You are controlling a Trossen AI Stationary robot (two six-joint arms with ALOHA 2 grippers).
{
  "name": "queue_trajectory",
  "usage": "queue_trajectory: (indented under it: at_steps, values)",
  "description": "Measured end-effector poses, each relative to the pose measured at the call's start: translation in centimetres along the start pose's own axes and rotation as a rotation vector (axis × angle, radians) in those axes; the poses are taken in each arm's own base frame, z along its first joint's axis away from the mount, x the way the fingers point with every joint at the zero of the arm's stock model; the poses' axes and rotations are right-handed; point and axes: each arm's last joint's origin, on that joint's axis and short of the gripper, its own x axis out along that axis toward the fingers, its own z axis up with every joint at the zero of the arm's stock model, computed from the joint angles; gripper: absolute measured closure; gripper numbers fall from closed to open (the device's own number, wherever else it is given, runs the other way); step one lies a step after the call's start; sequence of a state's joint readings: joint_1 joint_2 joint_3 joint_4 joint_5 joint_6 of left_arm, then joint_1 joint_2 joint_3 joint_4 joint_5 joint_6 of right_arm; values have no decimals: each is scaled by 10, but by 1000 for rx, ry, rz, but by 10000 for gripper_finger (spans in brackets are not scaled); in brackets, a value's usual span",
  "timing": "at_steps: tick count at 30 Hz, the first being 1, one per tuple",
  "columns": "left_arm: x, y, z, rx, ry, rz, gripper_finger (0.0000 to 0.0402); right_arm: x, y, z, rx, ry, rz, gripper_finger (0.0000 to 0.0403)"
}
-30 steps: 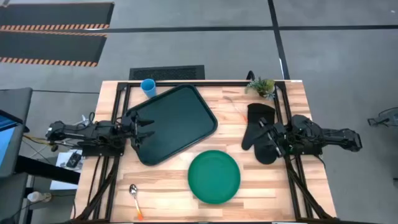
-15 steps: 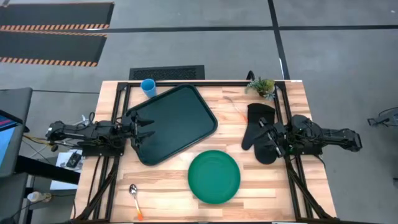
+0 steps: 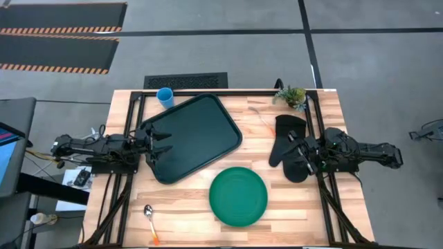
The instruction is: Pick and place plate/cup/fork/spoon on tray
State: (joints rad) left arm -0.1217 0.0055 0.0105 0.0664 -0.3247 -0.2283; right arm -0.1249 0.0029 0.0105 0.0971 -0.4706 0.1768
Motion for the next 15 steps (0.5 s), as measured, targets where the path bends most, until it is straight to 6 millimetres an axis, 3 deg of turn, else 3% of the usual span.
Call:
queue_trajectory:
  at_steps: [11,15]
  values:
    - [0,0,0,-63,0,-5,132,0,0,0,0,0,0,228]
    - [0,-1,0,-206,8,-24,132,0,0,0,0,0,0,228]
